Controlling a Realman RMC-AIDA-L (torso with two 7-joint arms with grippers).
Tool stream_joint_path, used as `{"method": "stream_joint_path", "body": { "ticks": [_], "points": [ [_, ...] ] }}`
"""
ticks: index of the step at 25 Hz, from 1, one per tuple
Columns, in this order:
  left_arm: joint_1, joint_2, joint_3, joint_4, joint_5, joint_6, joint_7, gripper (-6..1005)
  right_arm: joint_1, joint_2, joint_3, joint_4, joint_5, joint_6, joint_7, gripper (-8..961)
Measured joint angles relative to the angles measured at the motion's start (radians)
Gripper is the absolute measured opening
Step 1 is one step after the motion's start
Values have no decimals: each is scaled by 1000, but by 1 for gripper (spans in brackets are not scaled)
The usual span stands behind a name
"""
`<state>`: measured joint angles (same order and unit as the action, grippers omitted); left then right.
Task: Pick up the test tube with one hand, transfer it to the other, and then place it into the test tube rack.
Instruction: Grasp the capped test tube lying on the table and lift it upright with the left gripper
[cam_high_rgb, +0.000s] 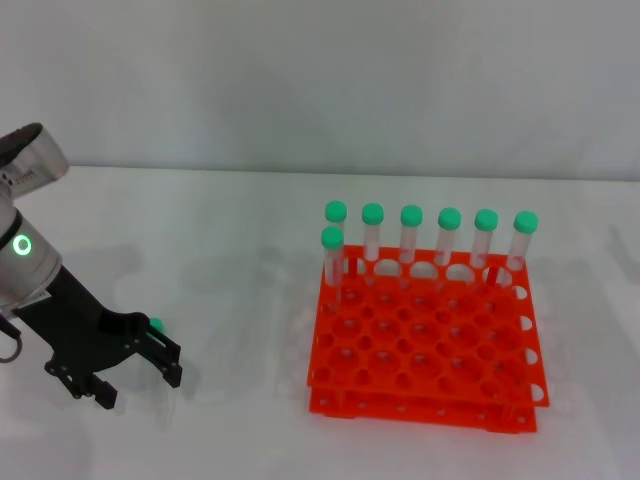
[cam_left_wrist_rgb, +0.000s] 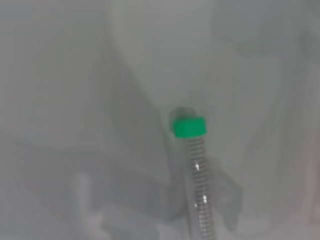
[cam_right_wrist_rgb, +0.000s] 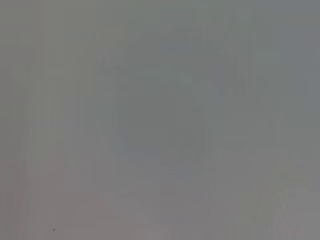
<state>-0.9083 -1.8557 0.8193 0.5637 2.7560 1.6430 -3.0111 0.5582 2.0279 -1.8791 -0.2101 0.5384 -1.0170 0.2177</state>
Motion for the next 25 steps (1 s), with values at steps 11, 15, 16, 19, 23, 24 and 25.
{"method": "stream_joint_path", "body": {
  "ticks": [11,15,16,19,23,24,25],
  "points": [
    [26,-12,11,-34,1,-89,3,730,2,0,0,0,2,0,0,838],
    [29,-14,13,-37,1,-105,4,714,2,0,0,1,3,0,0,838],
    [29,-15,13,-38,0,-109,4,710,2,0,0,1,3,0,0,838],
    [29,-17,14,-39,-1,-120,6,697,1,0,0,1,4,0,0,837],
    [29,-17,18,-48,-1,-125,8,607,1,0,0,2,4,0,0,837],
    [30,-18,19,-50,-1,-128,9,565,1,0,0,2,4,0,0,837],
    [30,-19,20,-50,-1,-131,9,524,1,0,0,2,4,0,0,837]
  ]
}}
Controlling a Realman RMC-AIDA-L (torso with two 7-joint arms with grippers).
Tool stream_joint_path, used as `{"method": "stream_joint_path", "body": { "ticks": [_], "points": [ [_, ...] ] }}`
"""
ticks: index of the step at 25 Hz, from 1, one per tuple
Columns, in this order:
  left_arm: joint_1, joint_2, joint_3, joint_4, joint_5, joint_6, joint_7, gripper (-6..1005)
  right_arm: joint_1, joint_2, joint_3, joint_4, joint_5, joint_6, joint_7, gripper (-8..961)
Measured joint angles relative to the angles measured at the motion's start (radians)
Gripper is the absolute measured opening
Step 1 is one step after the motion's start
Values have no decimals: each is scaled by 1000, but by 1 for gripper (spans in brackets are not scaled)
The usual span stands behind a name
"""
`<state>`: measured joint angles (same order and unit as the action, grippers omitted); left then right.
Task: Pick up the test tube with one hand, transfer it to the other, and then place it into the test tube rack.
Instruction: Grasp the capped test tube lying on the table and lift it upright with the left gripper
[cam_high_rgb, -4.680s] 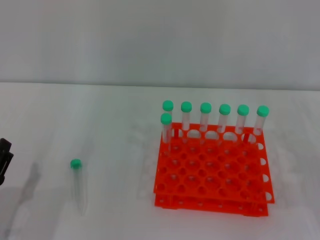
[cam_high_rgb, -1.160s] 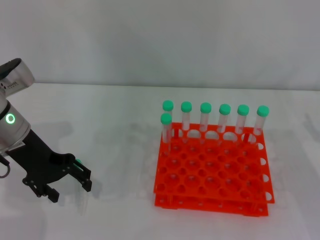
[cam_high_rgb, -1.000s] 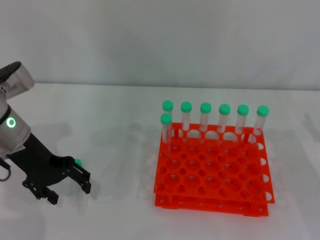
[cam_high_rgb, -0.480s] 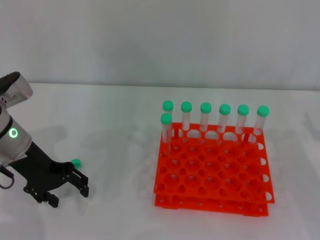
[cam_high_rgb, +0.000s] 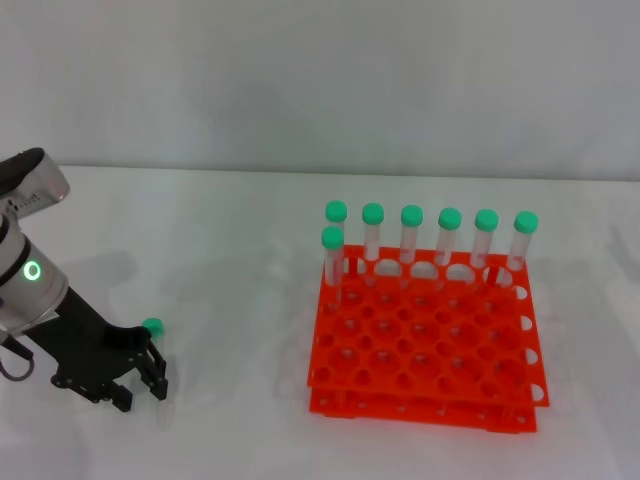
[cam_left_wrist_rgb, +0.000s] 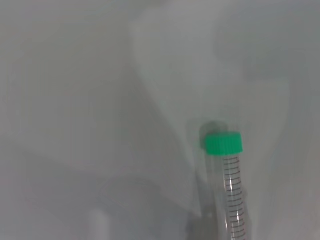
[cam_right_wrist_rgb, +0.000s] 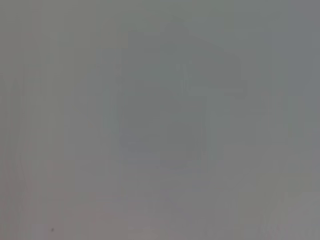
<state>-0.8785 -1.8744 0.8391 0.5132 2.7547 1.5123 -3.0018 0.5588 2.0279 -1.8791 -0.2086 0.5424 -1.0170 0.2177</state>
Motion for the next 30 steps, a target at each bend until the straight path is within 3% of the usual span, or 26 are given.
{"method": "stream_joint_path", "body": {
  "ticks": [1,20,30],
  "points": [
    [0,-1,0,0,0,-2,1,483,0,0,0,0,0,0,0,837],
    [9,-7,-1,-18,-4,-63,34,440,-1,0,0,-1,-2,8,0,836],
    [-3,-19,0,-45,-1,-90,55,360,-2,0,0,-8,-5,9,3,836]
  ]
}}
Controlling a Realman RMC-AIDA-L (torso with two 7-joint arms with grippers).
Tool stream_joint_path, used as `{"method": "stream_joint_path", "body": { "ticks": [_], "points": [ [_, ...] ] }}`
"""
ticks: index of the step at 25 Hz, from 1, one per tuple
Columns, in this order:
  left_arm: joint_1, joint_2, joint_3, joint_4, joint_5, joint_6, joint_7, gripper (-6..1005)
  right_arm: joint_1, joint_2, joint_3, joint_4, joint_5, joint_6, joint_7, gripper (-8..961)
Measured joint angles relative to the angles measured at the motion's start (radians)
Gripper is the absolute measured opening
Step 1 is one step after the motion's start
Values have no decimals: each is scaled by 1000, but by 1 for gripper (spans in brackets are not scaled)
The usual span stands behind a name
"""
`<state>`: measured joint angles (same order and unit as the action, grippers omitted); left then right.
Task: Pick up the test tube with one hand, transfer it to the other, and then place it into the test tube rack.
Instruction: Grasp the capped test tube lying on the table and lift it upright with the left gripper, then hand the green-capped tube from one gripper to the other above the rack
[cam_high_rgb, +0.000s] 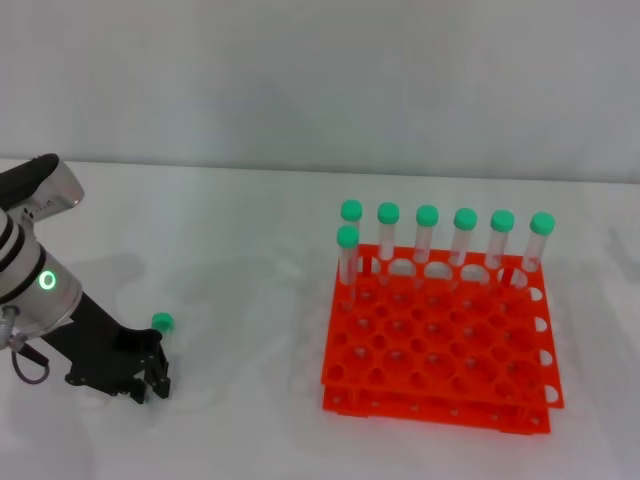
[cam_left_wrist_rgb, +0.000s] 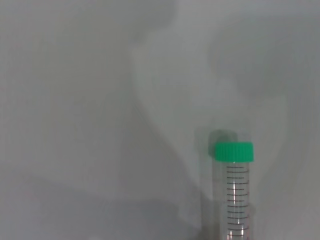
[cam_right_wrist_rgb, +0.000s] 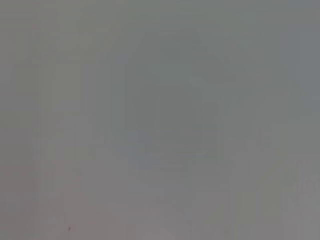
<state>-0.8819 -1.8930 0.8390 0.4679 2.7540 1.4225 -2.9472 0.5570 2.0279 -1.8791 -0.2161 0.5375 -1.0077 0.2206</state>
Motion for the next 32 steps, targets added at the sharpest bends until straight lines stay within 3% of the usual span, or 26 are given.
{"method": "stream_joint_path", "body": {
  "ticks": [7,11,28,32],
  "points": [
    [0,2,3,3,-4,-1,3,304,0,0,-1,0,-1,0,0,836],
    [-15,0,3,3,-9,-13,13,194,0,0,-2,1,2,0,-1,835],
    [-17,-11,-9,74,-70,-110,95,194,-8,0,-2,0,4,0,0,835],
    [28,-35,-10,146,-129,-191,163,194,-8,0,3,3,4,0,0,834]
  ]
}}
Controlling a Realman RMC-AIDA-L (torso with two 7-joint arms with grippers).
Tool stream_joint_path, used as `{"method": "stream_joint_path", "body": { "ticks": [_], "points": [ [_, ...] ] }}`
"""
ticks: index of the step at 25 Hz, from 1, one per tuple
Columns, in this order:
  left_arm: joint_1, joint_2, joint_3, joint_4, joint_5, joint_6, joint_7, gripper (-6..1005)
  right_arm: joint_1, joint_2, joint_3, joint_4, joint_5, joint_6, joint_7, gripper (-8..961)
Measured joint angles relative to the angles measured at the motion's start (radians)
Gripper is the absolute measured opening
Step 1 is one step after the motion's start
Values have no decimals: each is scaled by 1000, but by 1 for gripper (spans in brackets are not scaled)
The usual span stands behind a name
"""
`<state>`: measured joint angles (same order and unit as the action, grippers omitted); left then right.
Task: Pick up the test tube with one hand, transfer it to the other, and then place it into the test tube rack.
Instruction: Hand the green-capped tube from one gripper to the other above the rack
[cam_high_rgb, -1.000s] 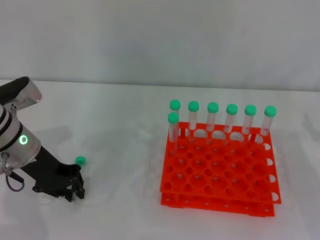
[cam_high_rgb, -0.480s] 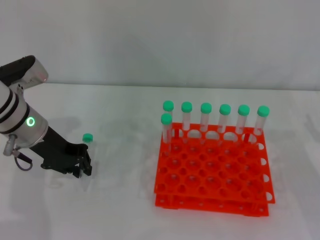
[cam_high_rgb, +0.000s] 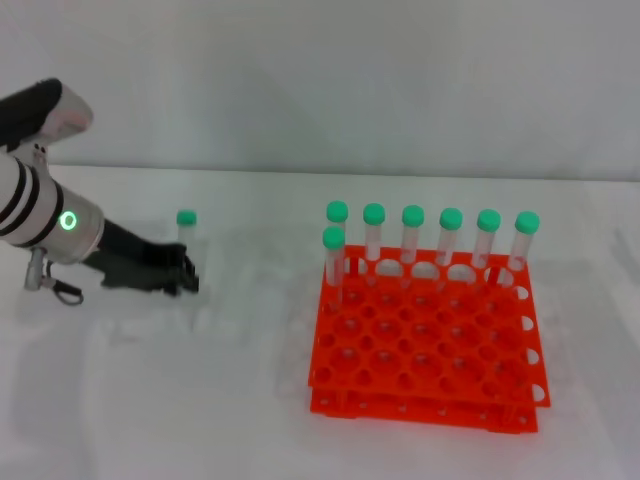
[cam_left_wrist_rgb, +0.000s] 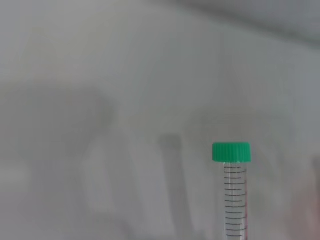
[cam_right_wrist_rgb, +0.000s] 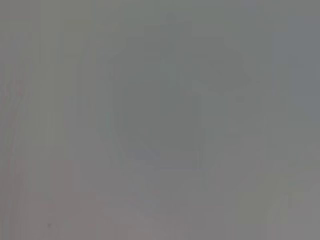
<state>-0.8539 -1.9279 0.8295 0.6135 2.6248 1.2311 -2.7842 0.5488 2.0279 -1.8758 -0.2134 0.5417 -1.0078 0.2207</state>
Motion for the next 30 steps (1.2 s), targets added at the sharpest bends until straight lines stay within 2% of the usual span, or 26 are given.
{"method": "stream_joint_path", "body": {
  "ticks": [4,8,11,15,20,22,26,30],
  "points": [
    [50,-25,-1,62,-67,-138,129,194,-2,0,6,3,2,0,1,834],
    [101,-46,-1,66,-231,-315,290,194,-3,0,8,4,3,0,2,834],
    [153,-73,-1,67,-455,-424,516,194,-5,-1,8,5,3,0,2,834],
    [211,-99,-1,67,-749,-464,823,194,-9,-3,9,5,18,0,3,834],
    [265,-128,0,62,-1046,-444,1125,194,-14,-4,9,5,48,0,4,834],
    [286,-140,-1,47,-1165,-396,1298,194,-15,-5,9,5,56,0,4,833],
    [312,-148,5,-49,-1396,-210,1635,194,-15,-5,9,3,68,0,6,833],
    [316,-147,5,-143,-1485,-58,1849,194,-15,-8,6,-3,66,-4,24,833]
  ]
}}
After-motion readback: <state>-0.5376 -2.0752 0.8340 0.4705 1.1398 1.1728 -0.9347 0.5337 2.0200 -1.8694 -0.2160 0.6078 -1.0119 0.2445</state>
